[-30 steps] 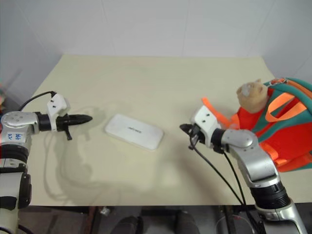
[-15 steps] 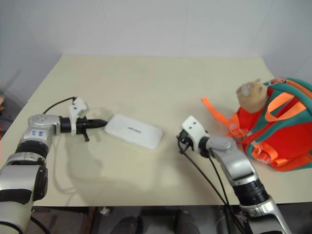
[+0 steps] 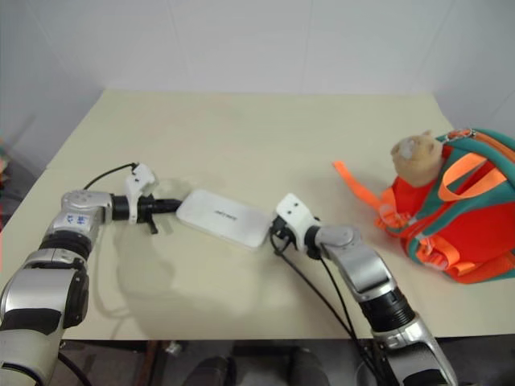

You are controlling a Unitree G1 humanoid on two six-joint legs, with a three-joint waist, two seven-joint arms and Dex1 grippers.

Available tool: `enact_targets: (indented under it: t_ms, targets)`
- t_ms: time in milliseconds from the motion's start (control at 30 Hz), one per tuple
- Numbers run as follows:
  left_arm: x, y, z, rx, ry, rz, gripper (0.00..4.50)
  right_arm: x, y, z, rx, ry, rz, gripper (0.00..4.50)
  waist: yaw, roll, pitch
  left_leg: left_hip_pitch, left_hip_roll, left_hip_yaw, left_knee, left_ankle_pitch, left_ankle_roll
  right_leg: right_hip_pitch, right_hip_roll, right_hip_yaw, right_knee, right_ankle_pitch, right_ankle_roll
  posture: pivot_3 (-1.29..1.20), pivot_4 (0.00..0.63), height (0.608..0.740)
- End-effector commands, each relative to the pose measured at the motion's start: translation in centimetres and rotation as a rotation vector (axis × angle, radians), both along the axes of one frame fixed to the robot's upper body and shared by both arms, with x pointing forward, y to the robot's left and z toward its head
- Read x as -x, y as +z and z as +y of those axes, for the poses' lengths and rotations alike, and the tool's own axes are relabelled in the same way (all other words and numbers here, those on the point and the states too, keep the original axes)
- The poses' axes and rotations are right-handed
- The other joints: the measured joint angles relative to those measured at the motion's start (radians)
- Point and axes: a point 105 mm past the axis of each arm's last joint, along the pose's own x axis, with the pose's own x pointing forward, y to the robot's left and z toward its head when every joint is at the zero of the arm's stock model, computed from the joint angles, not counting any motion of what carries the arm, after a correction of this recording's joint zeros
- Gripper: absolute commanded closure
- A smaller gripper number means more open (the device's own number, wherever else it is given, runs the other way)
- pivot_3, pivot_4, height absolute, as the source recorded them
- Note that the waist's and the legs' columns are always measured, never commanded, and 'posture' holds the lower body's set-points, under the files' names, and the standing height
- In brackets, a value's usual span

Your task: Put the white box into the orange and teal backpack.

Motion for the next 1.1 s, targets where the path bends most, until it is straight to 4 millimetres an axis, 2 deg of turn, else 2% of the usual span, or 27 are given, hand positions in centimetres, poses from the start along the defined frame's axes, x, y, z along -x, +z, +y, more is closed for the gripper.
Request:
enact_targets:
  t_ms: [33,333,567,800,967,1100]
  targets:
    - [0.2,0.0,-1.7,-0.004,-0.087,0.015,4.50,1.0,1.8,1.9,-0.023,0.096,-0.054,4.38,0.000,0.000,0.000,0.000,0.000,0.000,0.000,0.000,0.000,0.000,0.000,0.000,0.000,0.000,0.000,0.00,0.150,0.740]
    - [2.6,-1.1,-3.6,-0.037,-0.264,0.101,4.50,2.1,2.0,1.5,0.029,0.159,-0.059,4.38,0.000,0.000,0.000,0.000,0.000,0.000,0.000,0.000,0.000,0.000,0.000,0.000,-0.001,0.000,0.000,0.00,0.150,0.740]
    - [6.8,-2.1,-4.5,-0.070,-0.352,0.194,4.50,3.2,2.1,-0.4,0.096,0.182,-0.052,4.38,-0.001,0.000,0.000,0.001,0.001,0.001,-0.001,-0.001,0.000,0.000,0.000,0.002,-0.001,0.000,0.000,0.00,0.150,0.740]
    - [10.3,-2.6,-6.6,-0.056,-0.404,0.253,4.50,5.1,1.8,-2.0,0.156,0.218,-0.021,4.38,0.003,0.000,0.000,0.001,0.001,0.000,0.000,-0.002,0.000,0.001,-0.001,0.003,-0.002,0.000,0.000,0.00,0.150,0.740]
    - [10.5,-2.7,-7.1,-0.040,-0.379,0.259,4.50,5.4,1.8,-2.2,0.163,0.217,-0.014,4.38,0.003,0.000,0.000,0.002,0.001,-0.001,0.000,-0.002,0.000,0.002,-0.001,0.002,-0.004,-0.001,-0.001,0.00,0.150,0.740]
    - [9.6,-3.3,-5.7,-0.067,-0.299,0.256,4.50,5.1,1.9,-2.1,0.158,0.208,-0.022,4.38,0.003,0.000,0.000,0.003,0.001,-0.001,0.000,-0.002,0.000,0.002,0.000,0.003,-0.004,-0.001,-0.002,0.00,0.150,0.740]
